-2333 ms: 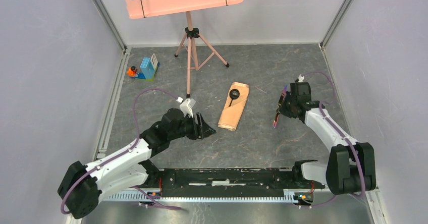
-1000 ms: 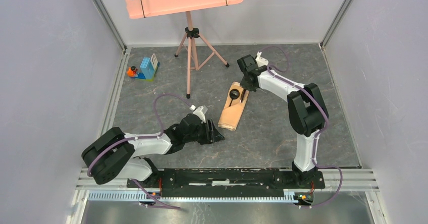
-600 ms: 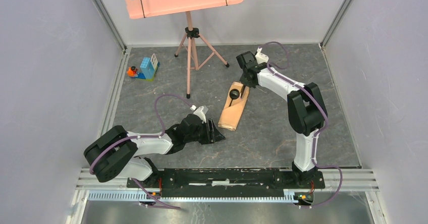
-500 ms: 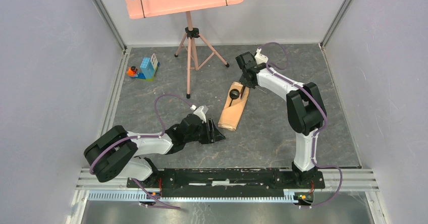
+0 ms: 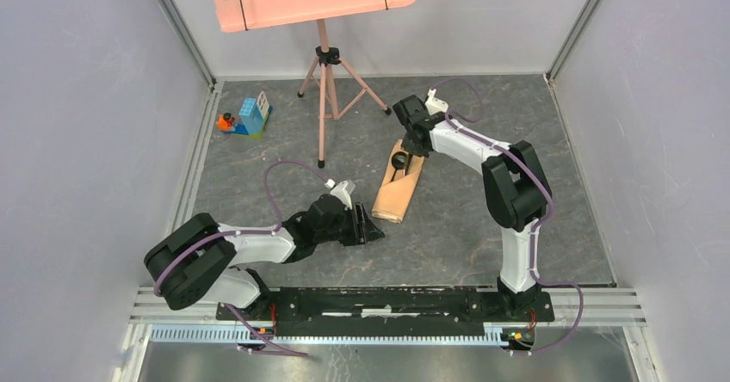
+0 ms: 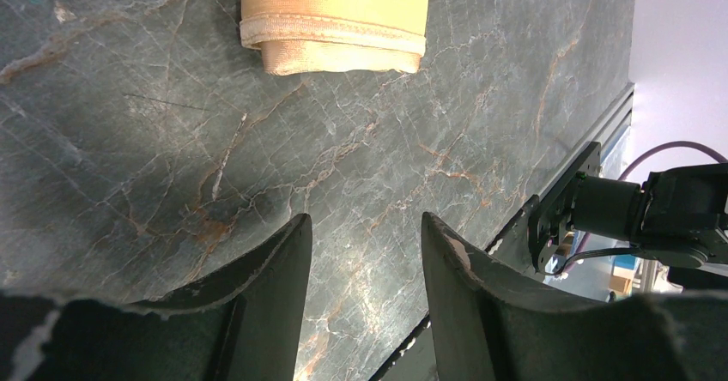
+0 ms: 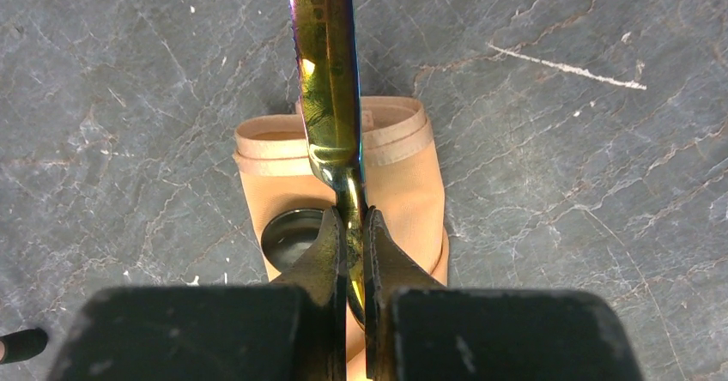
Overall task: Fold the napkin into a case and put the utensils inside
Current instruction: Insert the knife into the folded napkin.
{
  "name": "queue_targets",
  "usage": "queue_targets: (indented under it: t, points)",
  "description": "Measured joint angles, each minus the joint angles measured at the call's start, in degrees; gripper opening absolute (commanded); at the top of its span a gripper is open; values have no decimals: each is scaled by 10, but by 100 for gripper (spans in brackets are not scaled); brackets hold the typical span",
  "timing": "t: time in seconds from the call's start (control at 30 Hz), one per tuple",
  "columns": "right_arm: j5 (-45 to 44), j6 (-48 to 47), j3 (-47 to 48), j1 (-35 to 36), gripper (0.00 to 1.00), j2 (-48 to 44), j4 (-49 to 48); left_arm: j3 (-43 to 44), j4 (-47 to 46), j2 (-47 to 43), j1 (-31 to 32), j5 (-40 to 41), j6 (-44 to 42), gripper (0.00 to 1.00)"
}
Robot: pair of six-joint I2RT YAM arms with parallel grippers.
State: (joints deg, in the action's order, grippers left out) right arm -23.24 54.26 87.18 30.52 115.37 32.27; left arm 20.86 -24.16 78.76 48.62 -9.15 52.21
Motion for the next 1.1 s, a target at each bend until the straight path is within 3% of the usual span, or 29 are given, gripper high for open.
queue_targets:
  t: [0.8,0.87,1.0,1.1]
  points:
    - [-9,80,-129,51,0,-81,13,4,-31,39,0,1,0,57]
    - [-8,85,-137,55,9,-84,13,5,-37,44,0,1,0,57]
    - [-3,82,-147,58,47,-88,-1,6,-44,48,0,0,0,56]
    - [-2,58,-158,59,54,-100,-13,6,-44,48,0,0,0,57]
